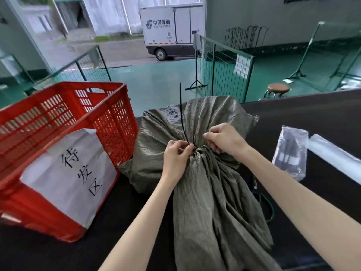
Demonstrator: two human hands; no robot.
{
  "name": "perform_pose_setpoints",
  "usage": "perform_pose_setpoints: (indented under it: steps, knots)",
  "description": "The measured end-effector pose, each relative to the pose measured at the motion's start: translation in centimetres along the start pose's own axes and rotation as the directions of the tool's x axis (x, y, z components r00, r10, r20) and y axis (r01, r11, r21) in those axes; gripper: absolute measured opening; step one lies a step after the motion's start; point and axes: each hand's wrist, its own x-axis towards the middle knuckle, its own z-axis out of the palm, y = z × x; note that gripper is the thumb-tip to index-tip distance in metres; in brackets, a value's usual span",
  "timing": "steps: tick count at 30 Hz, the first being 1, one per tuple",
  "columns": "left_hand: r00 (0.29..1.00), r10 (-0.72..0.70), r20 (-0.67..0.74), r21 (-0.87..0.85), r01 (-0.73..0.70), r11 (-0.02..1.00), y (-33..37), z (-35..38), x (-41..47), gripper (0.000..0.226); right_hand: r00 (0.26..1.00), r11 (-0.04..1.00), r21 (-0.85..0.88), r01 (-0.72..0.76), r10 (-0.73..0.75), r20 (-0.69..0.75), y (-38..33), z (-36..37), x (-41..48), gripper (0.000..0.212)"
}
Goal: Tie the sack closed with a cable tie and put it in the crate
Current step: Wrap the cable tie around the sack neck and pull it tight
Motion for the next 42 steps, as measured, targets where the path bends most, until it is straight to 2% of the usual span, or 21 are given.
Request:
perform_pose_setpoints:
  steps: [3, 6, 13, 17, 20, 24, 29, 33, 38, 42]
  knots:
    - [0.997, -0.05, -0.051, -0.14, 0.043, 0.989, 0.5, -0.2, -0.4, 0.006, 0.999, 0.999, 0.012, -0.035, 0.035, -0.015, 1.0, -0.7, -1.3, 0.031]
    - [0.987, -0.12, -0.103, -0.279, 0.087, 0.956, 1.4, -0.4, -0.9, 0.012, 0.998, 0.998, 0.027, -0.056, 0.057, -0.037, 2.1, -1.4, -2.5, 0.031]
    - [0.968, -0.186, -0.167, -0.377, 0.111, 0.92, 1.7, 0.5, -2.6, 0.037, 0.985, 0.991, 0.062, -0.12, 0.127, -0.116, 5.5, -2.7, -4.3, 0.024]
    - [0.97, -0.155, -0.186, -0.352, 0.082, 0.933, 0.7, 0.9, -4.0, 0.046, 0.964, 0.982, 0.066, -0.177, 0.186, -0.189, 8.3, -2.9, -4.8, 0.015]
    - [0.969, -0.182, -0.167, -0.371, 0.109, 0.922, 0.2, 1.1, -4.5, 0.046, 0.938, 0.965, 0.041, -0.258, 0.261, -0.226, 11.3, -2.9, -4.8, 0.004]
    - [0.973, -0.181, -0.143, -0.377, 0.115, 0.919, -0.1, 0.9, -5.0, 0.045, 0.902, 0.922, -0.008, -0.388, 0.377, -0.212, 14.9, -2.6, -5.3, 0.018]
    - [0.974, -0.198, -0.11, -0.374, 0.144, 0.916, -0.1, 0.7, -5.6, 0.045, 0.834, 0.841, -0.053, -0.538, 0.522, -0.179, 18.7, -1.6, -6.9, 0.026]
    - [0.98, -0.192, -0.044, -0.336, 0.167, 0.927, 0.0, 1.1, -6.3, 0.041, 0.796, 0.775, -0.181, -0.605, 0.587, -0.145, 21.0, -0.5, -8.5, 0.038]
    - [0.988, -0.154, 0.011, -0.276, 0.151, 0.949, -0.2, 2.0, -7.0, 0.041, 0.791, 0.735, -0.306, -0.605, 0.598, -0.128, 22.1, 0.4, -9.7, 0.044]
    - [0.989, -0.146, 0.0, -0.286, 0.14, 0.948, -0.4, 2.1, -7.1, 0.04, 0.8, 0.7, -0.414, -0.581, 0.584, -0.136, 22.0, 0.6, -9.9, 0.046]
